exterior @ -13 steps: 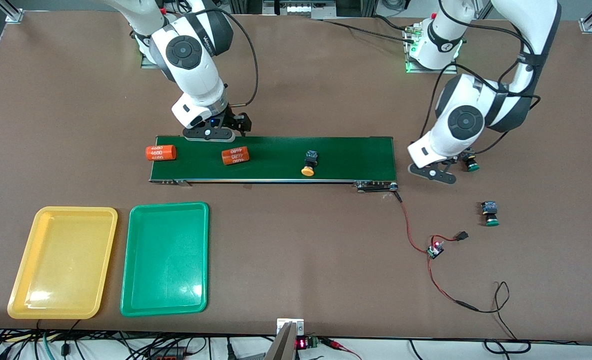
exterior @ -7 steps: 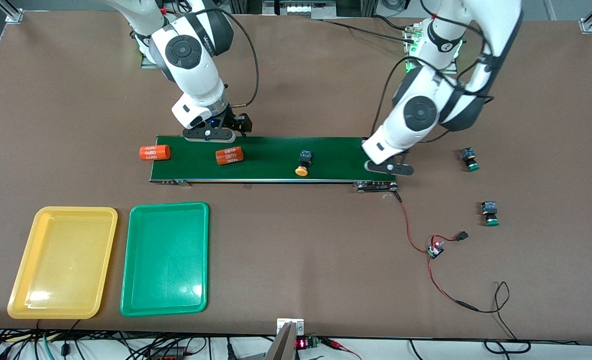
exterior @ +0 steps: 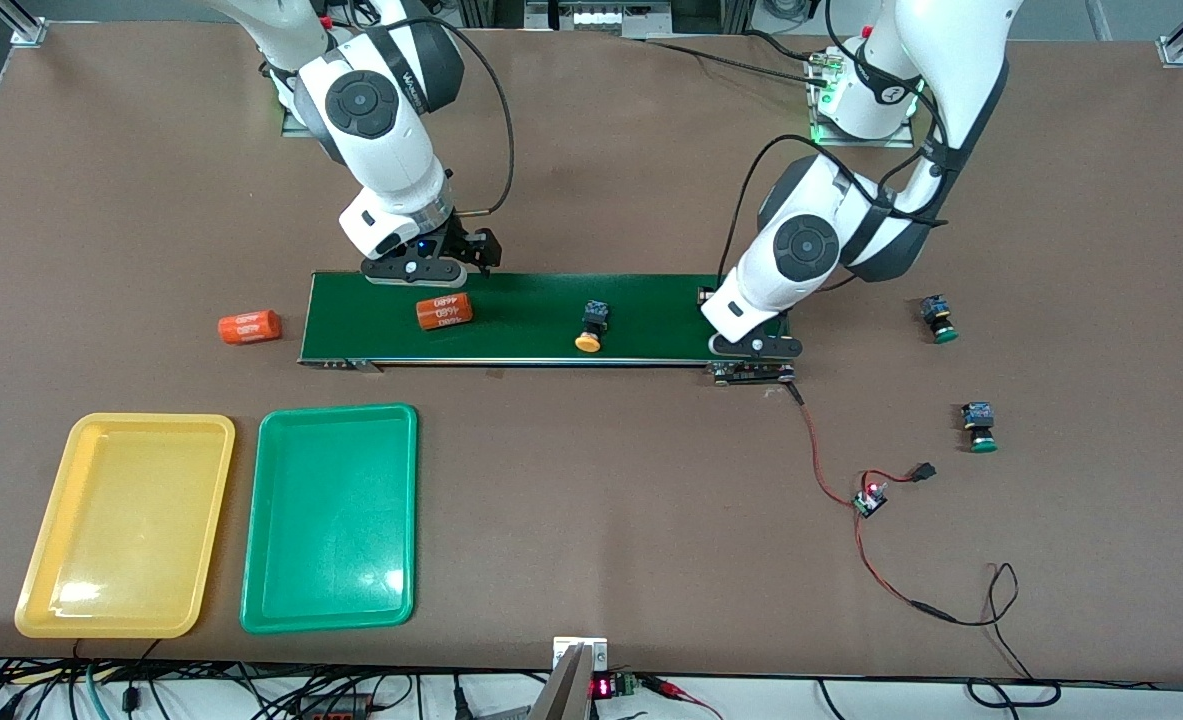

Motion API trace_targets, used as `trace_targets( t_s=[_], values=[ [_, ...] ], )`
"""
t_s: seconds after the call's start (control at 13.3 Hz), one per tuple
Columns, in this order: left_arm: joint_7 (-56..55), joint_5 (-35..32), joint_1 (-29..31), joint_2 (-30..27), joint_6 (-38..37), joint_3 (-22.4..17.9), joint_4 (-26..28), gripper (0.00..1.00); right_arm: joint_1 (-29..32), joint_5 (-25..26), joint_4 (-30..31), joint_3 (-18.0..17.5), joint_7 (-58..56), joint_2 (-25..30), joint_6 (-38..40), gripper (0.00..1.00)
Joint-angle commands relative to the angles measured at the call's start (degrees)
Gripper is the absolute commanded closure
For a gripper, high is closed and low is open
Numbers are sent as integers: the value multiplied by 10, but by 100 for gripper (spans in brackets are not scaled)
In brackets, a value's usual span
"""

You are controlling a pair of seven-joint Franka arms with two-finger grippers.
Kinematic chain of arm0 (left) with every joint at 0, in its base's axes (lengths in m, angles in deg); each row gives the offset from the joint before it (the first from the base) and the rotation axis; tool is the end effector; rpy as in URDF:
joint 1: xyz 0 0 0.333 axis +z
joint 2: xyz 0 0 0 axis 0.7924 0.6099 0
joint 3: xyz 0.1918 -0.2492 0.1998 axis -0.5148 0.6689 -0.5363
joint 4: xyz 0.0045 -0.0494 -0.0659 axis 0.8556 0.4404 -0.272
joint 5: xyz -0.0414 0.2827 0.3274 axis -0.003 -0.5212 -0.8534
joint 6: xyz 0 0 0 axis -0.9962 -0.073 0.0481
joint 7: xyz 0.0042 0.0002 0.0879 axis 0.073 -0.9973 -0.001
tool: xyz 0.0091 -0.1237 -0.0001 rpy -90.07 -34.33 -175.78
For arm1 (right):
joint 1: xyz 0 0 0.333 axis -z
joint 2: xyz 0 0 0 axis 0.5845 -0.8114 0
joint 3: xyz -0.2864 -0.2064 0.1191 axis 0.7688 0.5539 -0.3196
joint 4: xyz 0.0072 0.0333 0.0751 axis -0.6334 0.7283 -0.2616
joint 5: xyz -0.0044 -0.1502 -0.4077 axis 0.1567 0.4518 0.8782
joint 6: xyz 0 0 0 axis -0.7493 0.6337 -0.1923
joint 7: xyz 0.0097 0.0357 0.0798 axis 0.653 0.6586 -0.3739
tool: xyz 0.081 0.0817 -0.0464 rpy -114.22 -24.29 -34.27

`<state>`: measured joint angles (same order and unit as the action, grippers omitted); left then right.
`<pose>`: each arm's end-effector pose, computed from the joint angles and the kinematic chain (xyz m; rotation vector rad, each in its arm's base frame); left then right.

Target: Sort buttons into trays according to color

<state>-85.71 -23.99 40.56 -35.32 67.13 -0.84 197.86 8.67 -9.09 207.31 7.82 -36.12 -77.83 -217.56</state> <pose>0.5539 -0.3123 0.2676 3.0744 -0.0114 -0.3379 0.4915 0.3464 0.3708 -3.1009 0.1097 -0.0494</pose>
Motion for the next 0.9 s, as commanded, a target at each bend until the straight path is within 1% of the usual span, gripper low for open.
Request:
trace_targets(
  t_s=[0.0,0.15,0.23,0.3,0.38,0.53,0.6,0.68,0.75,0.83],
  values=[
    [1,3,15,-10,-131,-17,-83,0,5,-3,-7,0,6,2,9,0],
    [34,2,15,-9,-212,-52,-143,0,12,-3,-7,0,4,2,10,0],
    [59,2,15,-10,-234,-78,-159,0,13,-3,-7,0,4,1,10,0],
    [94,2,16,-10,-255,-114,-168,0,14,-3,-7,0,5,-1,9,0],
    [131,2,15,-9,-259,-152,-172,0,14,-3,-7,0,7,-6,8,0],
    [207,-3,15,-4,-258,-217,-171,0,8,-3,-8,-1,11,-18,3,0],
    [227,-20,16,3,-258,-241,-168,0,-1,-7,-22,-1,20,-24,8,0],
    [220,-44,15,8,-258,-254,-158,0,-4,-8,-42,-1,38,-44,8,0],
    [210,-65,17,9,-249,-264,-133,0,-8,-8,-64,-1,52,-62,8,0],
    [210,-69,25,8,-227,-281,-112,0,-9,-9,-73,-1,59,-69,8,0]
  ],
)
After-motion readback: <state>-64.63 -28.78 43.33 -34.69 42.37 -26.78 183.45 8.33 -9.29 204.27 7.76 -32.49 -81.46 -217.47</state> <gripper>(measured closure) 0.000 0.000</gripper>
